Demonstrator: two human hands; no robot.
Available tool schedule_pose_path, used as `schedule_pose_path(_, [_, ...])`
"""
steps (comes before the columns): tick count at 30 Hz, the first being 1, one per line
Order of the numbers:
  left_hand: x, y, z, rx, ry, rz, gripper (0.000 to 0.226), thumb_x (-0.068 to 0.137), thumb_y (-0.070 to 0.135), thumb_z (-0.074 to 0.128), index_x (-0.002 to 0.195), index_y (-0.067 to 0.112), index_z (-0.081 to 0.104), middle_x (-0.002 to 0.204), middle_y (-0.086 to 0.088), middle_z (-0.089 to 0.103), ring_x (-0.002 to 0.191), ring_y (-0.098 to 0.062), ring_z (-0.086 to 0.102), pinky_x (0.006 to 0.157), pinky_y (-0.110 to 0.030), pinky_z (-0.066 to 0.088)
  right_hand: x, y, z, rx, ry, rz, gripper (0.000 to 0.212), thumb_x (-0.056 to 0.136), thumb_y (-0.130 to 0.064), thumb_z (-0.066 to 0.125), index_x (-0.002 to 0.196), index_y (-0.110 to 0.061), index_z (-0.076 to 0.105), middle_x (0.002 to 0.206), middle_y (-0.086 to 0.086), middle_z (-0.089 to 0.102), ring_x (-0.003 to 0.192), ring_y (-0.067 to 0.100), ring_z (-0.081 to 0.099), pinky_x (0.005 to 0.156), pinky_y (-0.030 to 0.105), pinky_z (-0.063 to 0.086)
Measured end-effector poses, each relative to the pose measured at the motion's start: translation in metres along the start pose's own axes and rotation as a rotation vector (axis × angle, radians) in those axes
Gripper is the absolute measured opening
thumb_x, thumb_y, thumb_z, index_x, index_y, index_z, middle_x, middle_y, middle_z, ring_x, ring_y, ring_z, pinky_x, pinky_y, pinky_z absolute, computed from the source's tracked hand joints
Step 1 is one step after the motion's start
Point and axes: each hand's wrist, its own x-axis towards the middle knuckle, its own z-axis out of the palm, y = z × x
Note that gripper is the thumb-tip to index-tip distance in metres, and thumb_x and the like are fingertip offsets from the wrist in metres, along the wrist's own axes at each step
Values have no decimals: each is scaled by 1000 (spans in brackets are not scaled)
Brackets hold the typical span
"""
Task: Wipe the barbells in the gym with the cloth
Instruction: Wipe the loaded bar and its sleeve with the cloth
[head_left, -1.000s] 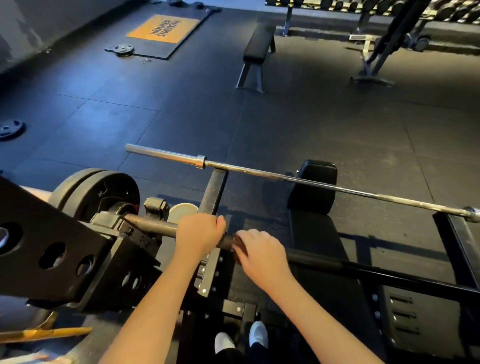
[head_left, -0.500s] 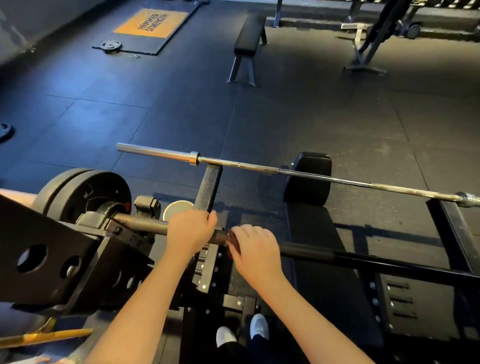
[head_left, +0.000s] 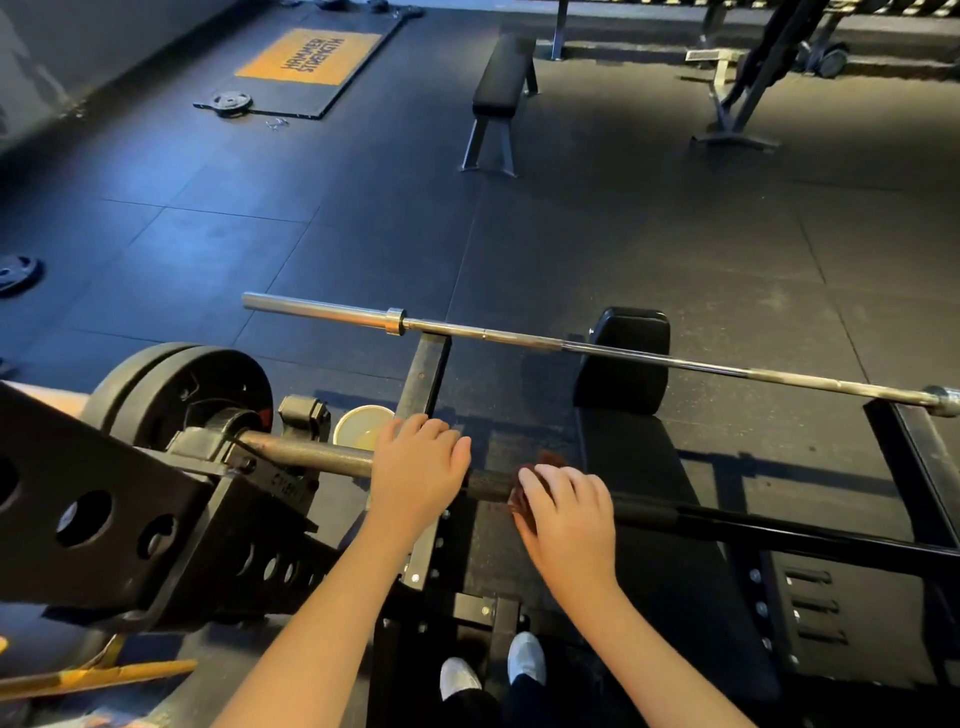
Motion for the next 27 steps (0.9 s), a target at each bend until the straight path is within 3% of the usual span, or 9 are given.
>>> schedule_pose_path(4, [1,-3,3,-4,1,-17,59,96,46,17,116,23,68,122,6,66,125,-20,52,110,-44,30,28,-6,-16,97,-102,125,25,92,-34,50,87,-15,66,75,-1,62,66,17,61,63,32,51])
schedule_pose_path(9, [0,-4,3,5,-38,-25,67,95,48,10,128,23,62,130,5,63,133,-21,46,114,-44,24,71,11,-32,461,-375,572,29,101,-42,43,102,-21,62,90,-4,65,89,17,64,82,34,52])
schedule_pose_path(12, [-1,-4,3,21,-25,-34,66,95,47,10,124,22,64,125,4,65,129,-21,49,111,-44,30,29,1,-32,208,-313,192,28,93,-41,55,114,-24,62,107,-2,66,100,18,62,89,36,49])
schedule_pose_path(14, [0,-1,2,24,-34,-56,66,95,47,11,123,22,65,123,4,66,127,-21,51,109,-45,32,-2,-5,-21,-18,-263,21,47,78,-38,70,121,-18,62,116,7,64,106,27,61,92,44,49])
schedule_pose_path(16, [0,0,1,20,-41,-68,67,95,46,10,121,21,66,121,4,67,125,-21,52,109,-46,34,2,-3,-9,6,-154,20,38,78,-37,71,107,-14,67,99,8,67,88,27,64,80,42,53])
schedule_pose_path(19, [0,-1,2,32,-33,-60,66,95,45,9,113,21,68,115,4,69,121,-20,54,107,-45,35,35,-8,-19,49,-133,61,30,94,-39,48,86,-16,65,74,0,63,64,18,62,61,31,50])
schedule_pose_path(22, [1,1,0,45,-34,-62,63,94,43,10,96,21,69,101,4,70,109,-19,58,101,-43,38,60,-2,-33,280,-277,365,34,102,-41,38,96,-18,62,83,-2,66,77,15,65,74,33,55])
schedule_pose_path(24, [1,0,0,62,-29,-47,59,93,42,11,85,22,65,89,5,68,96,-16,57,92,-40,40,52,-2,-36,397,-248,471,32,102,-43,37,99,-21,61,86,-5,65,83,13,64,81,35,54])
schedule_pose_path(27, [-1,-2,2,73,-1,-36,53,94,42,13,78,25,61,80,10,62,88,-12,53,88,-37,41,13,-11,-25,162,-177,182,26,91,-41,53,103,-21,64,97,-3,65,91,16,61,88,38,51])
